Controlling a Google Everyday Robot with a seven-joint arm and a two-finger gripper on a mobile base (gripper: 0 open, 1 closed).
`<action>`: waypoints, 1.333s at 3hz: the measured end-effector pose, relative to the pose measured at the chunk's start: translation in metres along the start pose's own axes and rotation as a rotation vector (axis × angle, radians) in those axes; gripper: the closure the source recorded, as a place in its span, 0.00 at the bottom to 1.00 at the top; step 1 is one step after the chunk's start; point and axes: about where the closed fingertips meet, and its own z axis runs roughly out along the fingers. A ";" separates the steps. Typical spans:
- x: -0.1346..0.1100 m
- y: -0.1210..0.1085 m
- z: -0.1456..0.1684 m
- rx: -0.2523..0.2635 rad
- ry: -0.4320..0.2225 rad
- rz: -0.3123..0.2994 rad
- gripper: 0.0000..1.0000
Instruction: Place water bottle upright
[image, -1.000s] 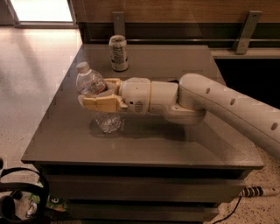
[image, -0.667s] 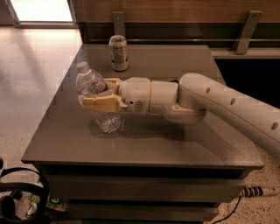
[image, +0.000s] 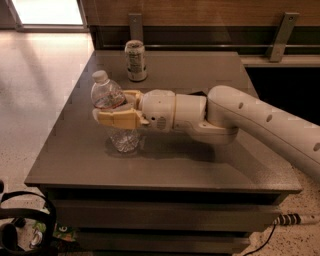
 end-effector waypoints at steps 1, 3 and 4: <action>-0.002 0.000 0.000 0.000 0.000 0.000 1.00; 0.001 0.000 -0.004 0.007 -0.001 0.001 1.00; -0.001 0.000 -0.004 0.007 -0.001 0.001 1.00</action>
Offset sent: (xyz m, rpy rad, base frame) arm -0.0164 -0.1296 -0.1268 -0.0170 0.0366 -0.1948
